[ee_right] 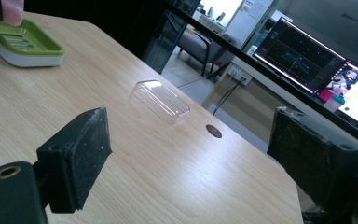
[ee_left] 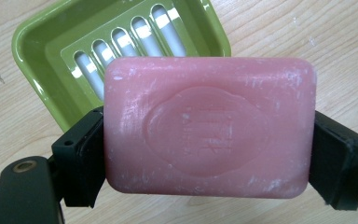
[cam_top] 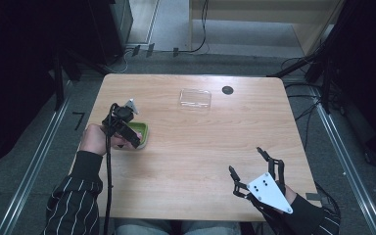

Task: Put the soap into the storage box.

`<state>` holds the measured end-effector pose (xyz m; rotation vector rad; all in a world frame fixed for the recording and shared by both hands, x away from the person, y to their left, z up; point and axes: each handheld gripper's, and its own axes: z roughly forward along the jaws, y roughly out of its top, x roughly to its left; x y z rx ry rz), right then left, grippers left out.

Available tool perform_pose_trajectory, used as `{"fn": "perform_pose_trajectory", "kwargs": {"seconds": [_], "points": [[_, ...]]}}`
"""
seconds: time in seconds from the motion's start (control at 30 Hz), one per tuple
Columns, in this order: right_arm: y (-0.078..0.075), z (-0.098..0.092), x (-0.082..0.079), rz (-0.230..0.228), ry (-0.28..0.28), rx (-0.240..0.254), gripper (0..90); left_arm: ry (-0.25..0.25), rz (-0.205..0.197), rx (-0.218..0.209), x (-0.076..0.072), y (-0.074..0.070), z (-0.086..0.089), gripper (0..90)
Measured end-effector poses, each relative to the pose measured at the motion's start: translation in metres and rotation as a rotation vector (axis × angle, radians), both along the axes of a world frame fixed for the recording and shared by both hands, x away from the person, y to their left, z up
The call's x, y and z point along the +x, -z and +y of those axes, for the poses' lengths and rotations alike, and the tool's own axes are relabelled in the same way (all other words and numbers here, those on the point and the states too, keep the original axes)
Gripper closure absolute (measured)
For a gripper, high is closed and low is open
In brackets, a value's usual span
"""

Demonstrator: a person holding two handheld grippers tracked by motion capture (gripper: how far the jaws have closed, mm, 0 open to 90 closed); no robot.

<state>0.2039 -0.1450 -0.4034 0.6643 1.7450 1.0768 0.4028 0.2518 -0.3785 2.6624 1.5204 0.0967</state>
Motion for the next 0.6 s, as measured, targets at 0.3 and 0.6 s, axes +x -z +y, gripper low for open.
{"fn": "perform_pose_trajectory", "kwargs": {"seconds": [0.3, 0.6], "points": [[-0.0001, -0.0001, -0.0006, 0.0, -0.001, -0.001, 13.2, -0.009, -0.007, -0.012, 0.0049, -0.0019, 0.0008, 14.0], [0.0, -0.0002, -0.0015, -0.003, 0.002, 0.0, 13.2, -0.032, -0.025, -0.025, 0.0084, -0.0069, 0.0038, 14.0]]}}
